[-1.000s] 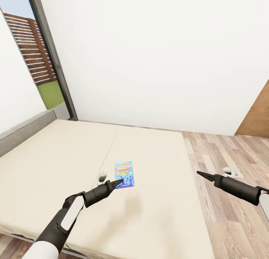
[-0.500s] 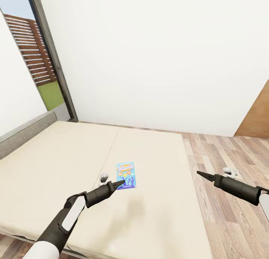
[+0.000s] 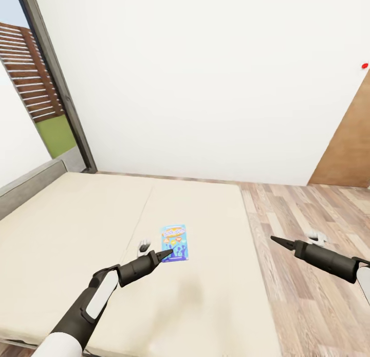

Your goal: Put all the toys in the child's room - the three board games (two on the bed and one on the table), the two jigsaw puzzles on the table, and the tennis ball on the table - inside the toy box on the table in the child's room.

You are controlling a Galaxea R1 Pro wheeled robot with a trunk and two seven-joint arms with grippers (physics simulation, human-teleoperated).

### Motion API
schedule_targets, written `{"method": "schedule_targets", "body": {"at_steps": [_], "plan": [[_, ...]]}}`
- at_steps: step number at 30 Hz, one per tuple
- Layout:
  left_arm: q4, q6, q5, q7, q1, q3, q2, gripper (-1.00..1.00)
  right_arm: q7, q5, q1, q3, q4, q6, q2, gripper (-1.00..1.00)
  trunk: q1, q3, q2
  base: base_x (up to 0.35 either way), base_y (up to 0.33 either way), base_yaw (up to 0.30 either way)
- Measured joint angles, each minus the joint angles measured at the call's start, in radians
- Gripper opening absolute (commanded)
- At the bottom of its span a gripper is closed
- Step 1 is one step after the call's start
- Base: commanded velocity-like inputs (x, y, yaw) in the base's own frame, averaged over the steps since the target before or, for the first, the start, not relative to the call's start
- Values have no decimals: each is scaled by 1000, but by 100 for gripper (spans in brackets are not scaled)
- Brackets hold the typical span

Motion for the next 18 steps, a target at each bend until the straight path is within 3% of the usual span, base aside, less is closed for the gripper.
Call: {"method": "schedule_targets", "body": {"at_steps": [18], "plan": [[1, 0, -2, 1, 0, 0, 0, -100, -2, 0, 0, 2, 0, 47, 0, 100, -69, 68, 126, 0, 0, -270]]}}
